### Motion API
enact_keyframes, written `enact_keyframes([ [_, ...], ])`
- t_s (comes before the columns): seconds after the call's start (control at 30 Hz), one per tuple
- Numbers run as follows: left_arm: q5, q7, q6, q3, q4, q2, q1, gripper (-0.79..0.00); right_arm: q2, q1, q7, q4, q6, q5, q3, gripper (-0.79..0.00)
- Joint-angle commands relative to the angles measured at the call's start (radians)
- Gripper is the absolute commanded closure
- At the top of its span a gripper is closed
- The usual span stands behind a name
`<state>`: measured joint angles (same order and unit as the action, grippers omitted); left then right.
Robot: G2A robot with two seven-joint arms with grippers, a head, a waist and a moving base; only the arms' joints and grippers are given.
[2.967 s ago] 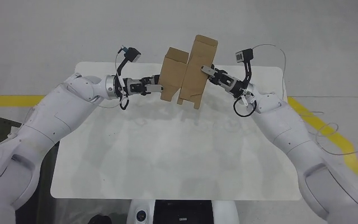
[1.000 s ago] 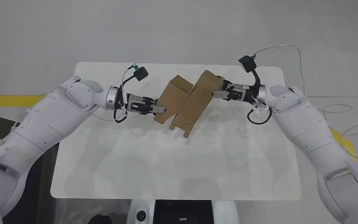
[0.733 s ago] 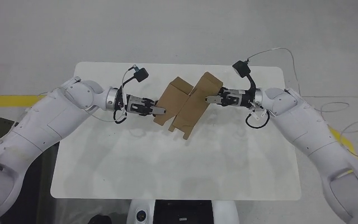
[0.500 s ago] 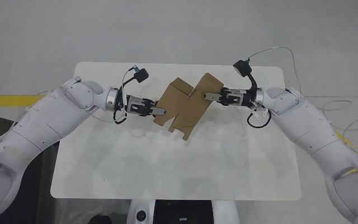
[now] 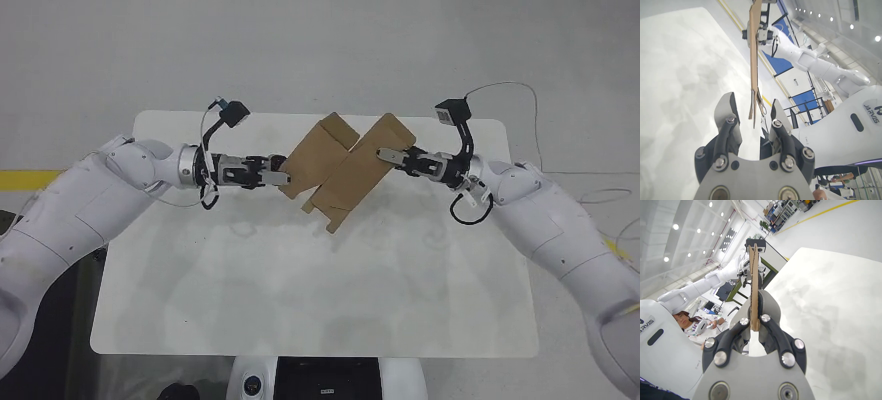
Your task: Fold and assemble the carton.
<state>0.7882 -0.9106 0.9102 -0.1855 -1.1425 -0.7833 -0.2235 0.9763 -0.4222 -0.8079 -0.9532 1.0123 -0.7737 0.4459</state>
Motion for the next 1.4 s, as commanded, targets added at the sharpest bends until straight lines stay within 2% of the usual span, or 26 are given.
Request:
enact_keyframes([
  [0.0, 0.03, 0.008, 0.008, -0.01, 0.018, -0.001, -0.003, -0.785, 0.008, -0.005, -0.001, 0.021, -0.001, -0.042, 0.005, 0.0],
  [0.23, 0.096, 0.022, 0.021, -0.054, 0.064, -0.011, -0.023, -0.785, 0.044, -0.009, -0.025, 0.07, -0.025, -0.115, 0.02, 0.0],
  [0.43, 0.115, 0.034, 0.033, -0.09, 0.103, -0.038, -0.05, -0.785, 0.081, -0.022, -0.011, 0.095, -0.024, -0.141, 0.038, 0.0],
  [0.73, 0.092, 0.046, 0.039, -0.141, 0.106, -0.082, -0.082, -0.785, 0.131, -0.033, 0.021, 0.138, -0.032, -0.101, 0.058, 0.0],
  [1.0, 0.029, 0.062, 0.01, -0.181, 0.1, -0.11, -0.11, -0.785, 0.158, -0.04, 0.025, 0.163, -0.031, -0.064, 0.088, 0.0],
  [1.03, 0.022, 0.062, 0.004, -0.186, 0.101, -0.112, -0.113, -0.696, 0.161, -0.042, 0.025, 0.165, -0.031, -0.06, 0.092, 0.0],
  [1.07, 0.021, 0.061, -0.002, -0.192, 0.1, -0.115, -0.116, -0.431, 0.164, -0.043, 0.023, 0.166, -0.031, -0.057, 0.096, 0.0],
  [1.1, 0.018, 0.058, -0.006, -0.197, 0.1, -0.117, -0.119, -0.265, 0.166, -0.044, 0.021, 0.168, -0.032, -0.053, 0.1, 0.0],
  [1.13, 0.016, 0.056, -0.011, -0.203, 0.102, -0.119, -0.123, -0.034, 0.169, -0.045, 0.019, 0.17, -0.033, -0.05, 0.104, 0.0],
  [1.17, 0.014, 0.054, -0.017, -0.209, 0.103, -0.121, -0.126, 0.0, 0.171, -0.047, 0.016, 0.171, -0.035, -0.048, 0.108, 0.0],
  [1.37, 0.011, 0.027, -0.045, -0.243, 0.109, -0.132, -0.142, 0.0, 0.183, -0.051, -0.002, 0.183, -0.039, -0.033, 0.134, 0.0],
])
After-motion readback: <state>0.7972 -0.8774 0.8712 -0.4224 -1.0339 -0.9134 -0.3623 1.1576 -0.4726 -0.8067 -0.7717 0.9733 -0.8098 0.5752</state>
